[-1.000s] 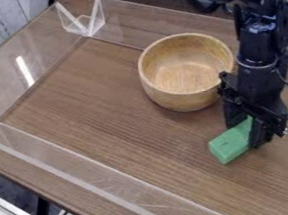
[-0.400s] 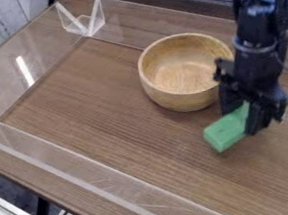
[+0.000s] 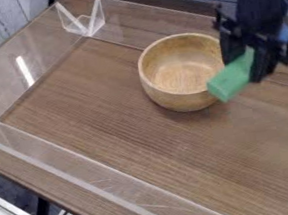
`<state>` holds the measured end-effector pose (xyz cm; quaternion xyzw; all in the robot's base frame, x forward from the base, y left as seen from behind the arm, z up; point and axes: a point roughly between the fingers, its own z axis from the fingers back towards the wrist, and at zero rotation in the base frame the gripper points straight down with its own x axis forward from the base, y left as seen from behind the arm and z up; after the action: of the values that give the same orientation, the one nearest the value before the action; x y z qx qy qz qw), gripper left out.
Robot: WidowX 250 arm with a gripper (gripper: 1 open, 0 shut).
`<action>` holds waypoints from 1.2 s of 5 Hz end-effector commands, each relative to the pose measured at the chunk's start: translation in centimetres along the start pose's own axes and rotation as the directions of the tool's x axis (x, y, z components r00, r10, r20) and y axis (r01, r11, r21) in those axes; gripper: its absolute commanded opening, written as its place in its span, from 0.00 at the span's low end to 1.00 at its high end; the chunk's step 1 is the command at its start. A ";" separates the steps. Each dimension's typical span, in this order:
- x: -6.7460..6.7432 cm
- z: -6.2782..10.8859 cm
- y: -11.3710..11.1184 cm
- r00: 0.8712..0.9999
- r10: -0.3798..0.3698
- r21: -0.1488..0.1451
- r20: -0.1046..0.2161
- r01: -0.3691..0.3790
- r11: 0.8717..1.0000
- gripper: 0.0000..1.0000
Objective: Put the green block in the brown bowl
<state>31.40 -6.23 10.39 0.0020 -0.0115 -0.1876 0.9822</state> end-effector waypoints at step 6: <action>-1.5 -1.0 8.5 0.990 0.135 0.020 0.047 -0.136 0.990 0.00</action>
<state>32.72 1.80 8.07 0.0037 -0.0126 -0.1246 0.9921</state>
